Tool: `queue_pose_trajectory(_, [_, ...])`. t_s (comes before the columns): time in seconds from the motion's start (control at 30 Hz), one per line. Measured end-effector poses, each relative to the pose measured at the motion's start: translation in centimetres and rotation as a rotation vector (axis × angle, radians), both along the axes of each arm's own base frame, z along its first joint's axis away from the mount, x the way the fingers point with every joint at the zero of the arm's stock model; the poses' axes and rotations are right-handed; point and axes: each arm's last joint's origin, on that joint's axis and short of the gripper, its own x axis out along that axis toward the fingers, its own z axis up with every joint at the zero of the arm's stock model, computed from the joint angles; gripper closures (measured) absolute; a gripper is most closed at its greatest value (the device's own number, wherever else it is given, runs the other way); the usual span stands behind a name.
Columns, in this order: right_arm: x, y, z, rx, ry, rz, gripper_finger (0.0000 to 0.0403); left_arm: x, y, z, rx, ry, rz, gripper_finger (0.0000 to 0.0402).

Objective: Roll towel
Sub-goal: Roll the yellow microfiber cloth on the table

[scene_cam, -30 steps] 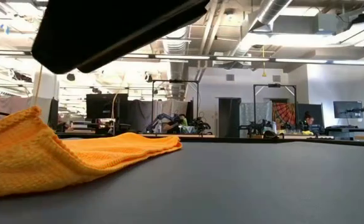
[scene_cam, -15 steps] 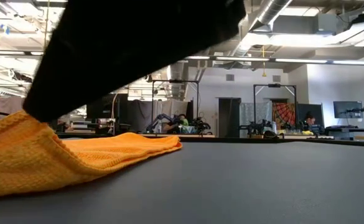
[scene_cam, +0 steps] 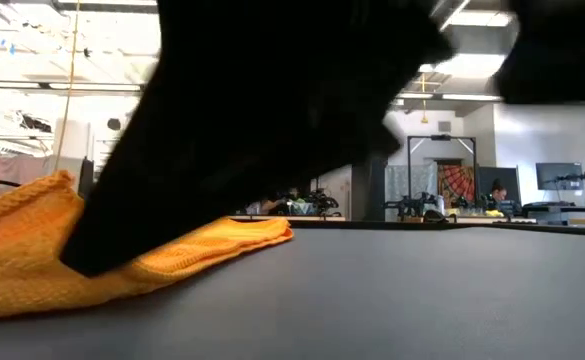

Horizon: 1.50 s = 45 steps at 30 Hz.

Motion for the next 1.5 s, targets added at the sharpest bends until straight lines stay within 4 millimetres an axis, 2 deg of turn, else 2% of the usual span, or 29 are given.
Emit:
queue_pose_trajectory(0.27, [0.5, -0.5, 0.1, 0.016, 0.004, 0.026, 0.0236, 1.0, 0.4, 0.1, -0.081, 0.028, 0.023, 0.0203])
queue_pose_trajectory(0.47, [0.8, -0.9, 0.0, 0.045, 0.027, 0.042, 0.0268, 1.3, 0.5, 0.1, -0.151, 0.081, 0.025, 0.0215])
queue_pose_trajectory(0.6, [0.8, -1.3, -0.1, 0.115, 0.052, -0.033, 0.0313, 1.3, 0.5, 0.1, -0.167, 0.094, 0.022, 0.0268])
queue_pose_trajectory(0.77, [0.9, -1.4, -0.2, 0.218, 0.068, -0.118, 0.0382, 1.2, 0.3, 0.1, -0.198, 0.111, 0.015, 0.0375])
queue_pose_trajectory(0.83, [1.0, -1.6, -0.2, 0.263, 0.089, -0.134, 0.0391, 1.2, 0.3, 0.1, -0.228, 0.128, 0.012, 0.0392])
queue_pose_trajectory(1.0, [1.3, -2.7, -0.4, 0.386, 0.158, -0.260, 0.0376, 2.1, 0.8, 0.1, -0.350, 0.210, 0.066, 0.0400])
queue_pose_trajectory(1.2, [2.0, -4.2, -0.5, 0.533, 0.223, -0.372, 0.0389, 3.0, 1.5, 0.1, -0.487, 0.329, 0.098, 0.0400])
queue_pose_trajectory(1.37, [2.2, -4.6, -0.4, 0.698, 0.301, -0.470, 0.0385, 3.0, 2.0, -0.3, -0.482, 0.404, 0.141, 0.0394])
queue_pose_trajectory(1.5, [1.9, -4.0, -0.4, 0.764, 0.328, -0.521, 0.0385, 3.0, 2.0, -0.1, -0.458, 0.395, 0.119, 0.0374])
